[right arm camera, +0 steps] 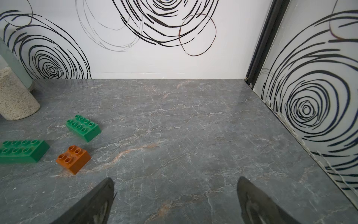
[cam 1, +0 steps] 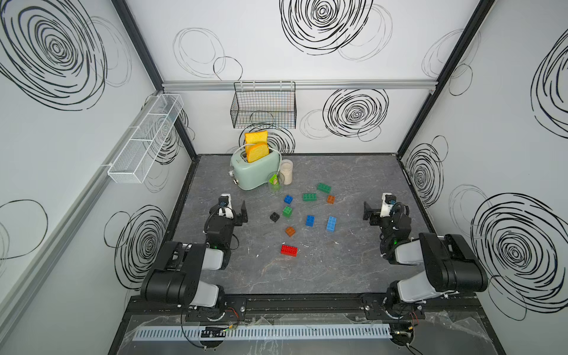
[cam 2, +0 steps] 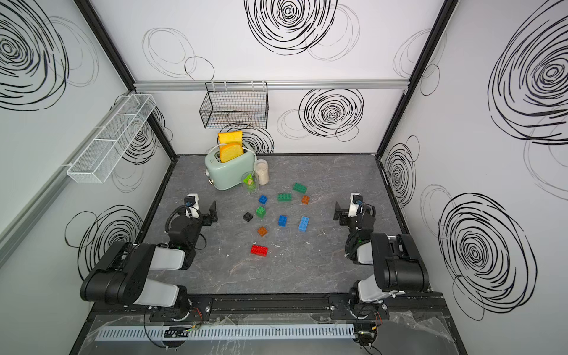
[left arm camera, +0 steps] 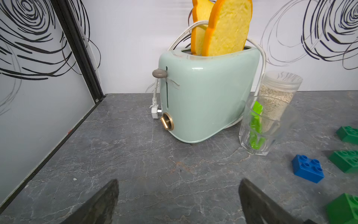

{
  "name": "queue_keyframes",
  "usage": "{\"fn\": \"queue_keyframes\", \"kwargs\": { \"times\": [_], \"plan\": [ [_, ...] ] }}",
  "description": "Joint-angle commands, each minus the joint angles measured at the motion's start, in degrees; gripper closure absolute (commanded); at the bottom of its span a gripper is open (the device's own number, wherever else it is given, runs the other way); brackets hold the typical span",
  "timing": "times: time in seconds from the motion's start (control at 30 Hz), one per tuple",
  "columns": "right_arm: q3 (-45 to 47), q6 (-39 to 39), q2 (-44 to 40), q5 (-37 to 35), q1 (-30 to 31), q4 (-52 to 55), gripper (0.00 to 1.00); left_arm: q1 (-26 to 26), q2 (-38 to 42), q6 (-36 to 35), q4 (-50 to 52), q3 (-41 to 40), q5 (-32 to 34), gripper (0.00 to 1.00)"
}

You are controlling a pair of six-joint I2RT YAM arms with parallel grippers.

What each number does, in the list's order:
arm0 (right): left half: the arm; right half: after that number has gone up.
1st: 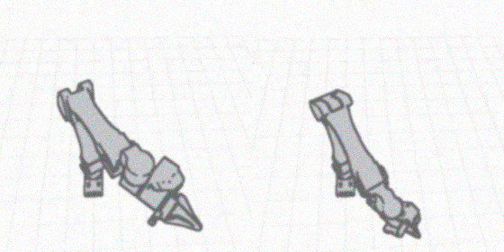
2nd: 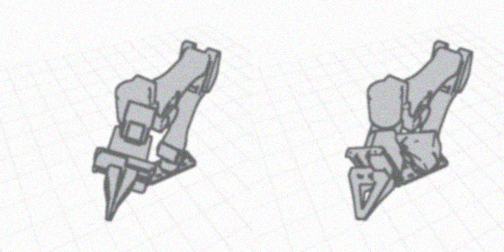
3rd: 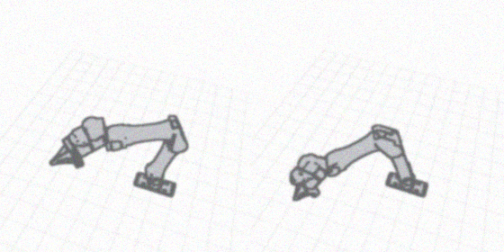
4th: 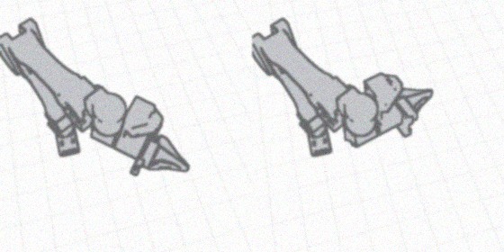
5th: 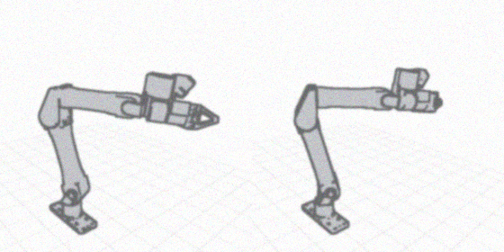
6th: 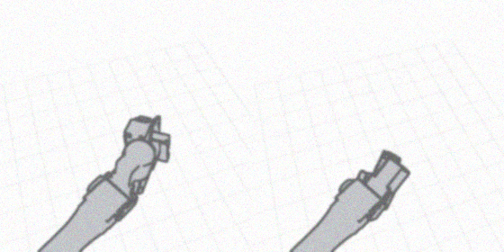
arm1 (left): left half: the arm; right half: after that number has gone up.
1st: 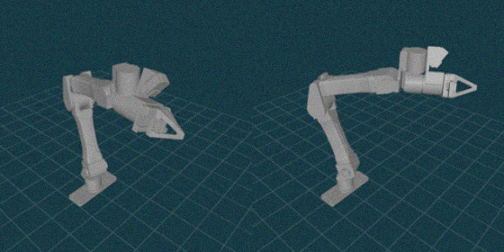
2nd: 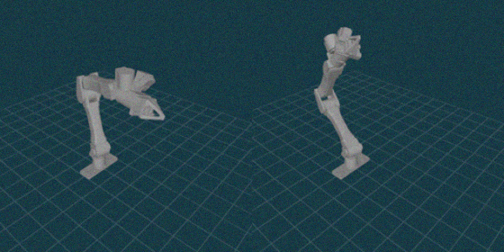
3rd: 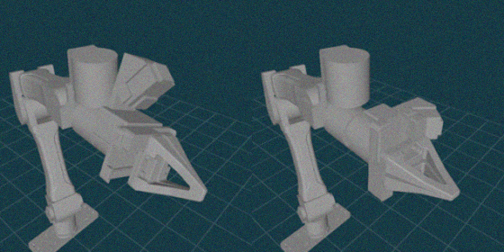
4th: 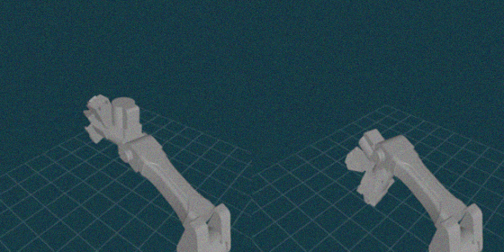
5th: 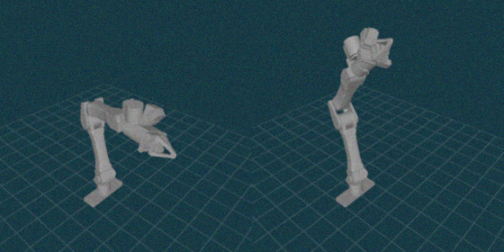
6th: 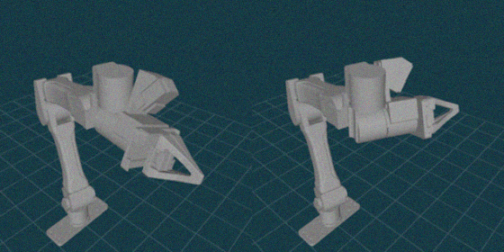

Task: Assemble the letter f with lego
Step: Adjust the lego brick at the center of the board.

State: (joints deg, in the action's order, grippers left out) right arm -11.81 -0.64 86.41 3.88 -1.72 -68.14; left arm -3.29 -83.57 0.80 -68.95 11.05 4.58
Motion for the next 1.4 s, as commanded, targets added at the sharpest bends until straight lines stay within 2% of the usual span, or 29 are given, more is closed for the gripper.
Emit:
{"fn": "queue_keyframes", "kwargs": {
  "times": [0.0,0.6,0.73,0.77,0.87,0.93,0.97,1.03,1.07,1.1,1.17,1.23,1.3,1.37],
  "plan": [
    [-0.9,0.6,0.4,0.3,0.1,-2.4,0.01,-0.4,-0.3,-0.8,-3.9,1.1,0.9,0.02],
    [-1.0,0.6,0.4,0.3,0.1,-2.4,0.01,0.0,-0.5,-0.6,-4.1,1.2,-0.1,0.02],
    [-0.8,0.6,0.1,0.4,0.0,-2.3,0.01,2.0,-0.9,0.7,-5.5,0.8,-3.3,0.02],
    [-1.0,0.2,-0.3,-0.2,0.2,-2.2,0.01,1.2,-0.9,0.3,-4.8,1.2,-2.1,0.02],
    [-6.4,0.9,-4.7,-2.5,1.3,11.0,0.01,-1.6,1.1,-2.2,-3.6,1.1,1.1,0.02],
    [-9.0,1.7,-8.0,-3.9,2.8,17.7,0.01,-4.1,3.9,-3.9,1.0,2.6,5.1,0.02],
    [-9.8,0.9,-9.7,-7.1,4.2,20.1,0.01,-5.9,5.8,-4.5,5.9,3.9,7.3,0.02],
    [-12.4,-5.2,-12.0,-14.4,5.3,25.5,0.01,-8.8,8.7,-2.5,22.7,9.1,11.2,0.02],
    [-14.8,-7.1,-12.8,-14.4,5.1,29.4,0.01,-10.6,9.2,-1.9,32.3,13.3,13.5,0.02],
    [-17.5,-7.3,-13.2,-14.1,5.4,33.2,0.01,-12.6,9.3,-1.9,36.3,15.1,16.8,0.02],
    [-23.1,-7.5,-13.5,-13.3,6.2,41.0,0.01,-15.8,12.9,-2.4,39.9,15.9,16.7,0.02],
    [-27.3,-9.0,-14.0,-13.6,7.3,46.0,0.01,-18.0,16.3,2.6,49.4,20.4,15.1,0.02],
    [-31.4,-15.8,-13.4,-13.5,7.3,51.0,0.01,-21.4,17.5,5.2,62.7,27.6,14.9,0.02],
    [-35.7,-20.7,-11.5,-11.0,7.0,56.1,0.01,-24.8,17.8,8.3,70.8,32.4,14.5,0.02]
  ]
}}
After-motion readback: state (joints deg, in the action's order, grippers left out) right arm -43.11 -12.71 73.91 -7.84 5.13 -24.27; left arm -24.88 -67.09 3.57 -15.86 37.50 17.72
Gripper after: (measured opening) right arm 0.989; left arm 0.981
